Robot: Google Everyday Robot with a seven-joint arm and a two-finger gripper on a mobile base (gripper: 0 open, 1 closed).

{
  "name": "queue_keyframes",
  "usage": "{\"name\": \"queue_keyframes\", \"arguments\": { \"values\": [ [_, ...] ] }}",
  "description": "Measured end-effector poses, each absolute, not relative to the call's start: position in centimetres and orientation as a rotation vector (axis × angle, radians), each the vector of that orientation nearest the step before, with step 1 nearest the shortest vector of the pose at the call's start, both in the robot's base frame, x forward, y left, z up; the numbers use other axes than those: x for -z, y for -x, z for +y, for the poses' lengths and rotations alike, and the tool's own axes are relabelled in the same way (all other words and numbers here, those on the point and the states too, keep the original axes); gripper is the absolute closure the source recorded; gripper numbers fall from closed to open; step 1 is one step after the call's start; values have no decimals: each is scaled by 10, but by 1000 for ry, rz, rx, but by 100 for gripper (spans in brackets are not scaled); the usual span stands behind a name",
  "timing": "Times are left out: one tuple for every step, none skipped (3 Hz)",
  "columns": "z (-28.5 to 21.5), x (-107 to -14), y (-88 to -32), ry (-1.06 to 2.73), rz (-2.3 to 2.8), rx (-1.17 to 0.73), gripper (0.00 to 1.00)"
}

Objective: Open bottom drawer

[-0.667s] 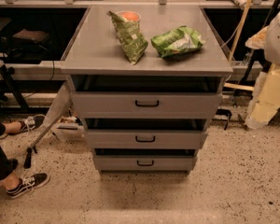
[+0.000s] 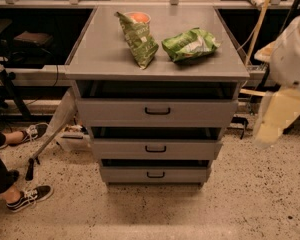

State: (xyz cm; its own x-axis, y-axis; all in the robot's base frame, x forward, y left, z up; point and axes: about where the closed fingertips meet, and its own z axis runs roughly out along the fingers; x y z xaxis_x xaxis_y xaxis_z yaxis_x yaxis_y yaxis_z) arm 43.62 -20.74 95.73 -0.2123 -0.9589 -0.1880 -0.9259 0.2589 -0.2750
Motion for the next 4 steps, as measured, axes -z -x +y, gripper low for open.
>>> {"name": "queue_keyframes", "arguments": {
  "values": [
    [-174,-902,-442,1720,2223,215,0],
    [-123,-785,-467,1774,2255,170,0],
    [-86,-641,-476,1891,2272,112,0],
    [-80,-517,-470,1944,2323,66,0]
  ]
}}
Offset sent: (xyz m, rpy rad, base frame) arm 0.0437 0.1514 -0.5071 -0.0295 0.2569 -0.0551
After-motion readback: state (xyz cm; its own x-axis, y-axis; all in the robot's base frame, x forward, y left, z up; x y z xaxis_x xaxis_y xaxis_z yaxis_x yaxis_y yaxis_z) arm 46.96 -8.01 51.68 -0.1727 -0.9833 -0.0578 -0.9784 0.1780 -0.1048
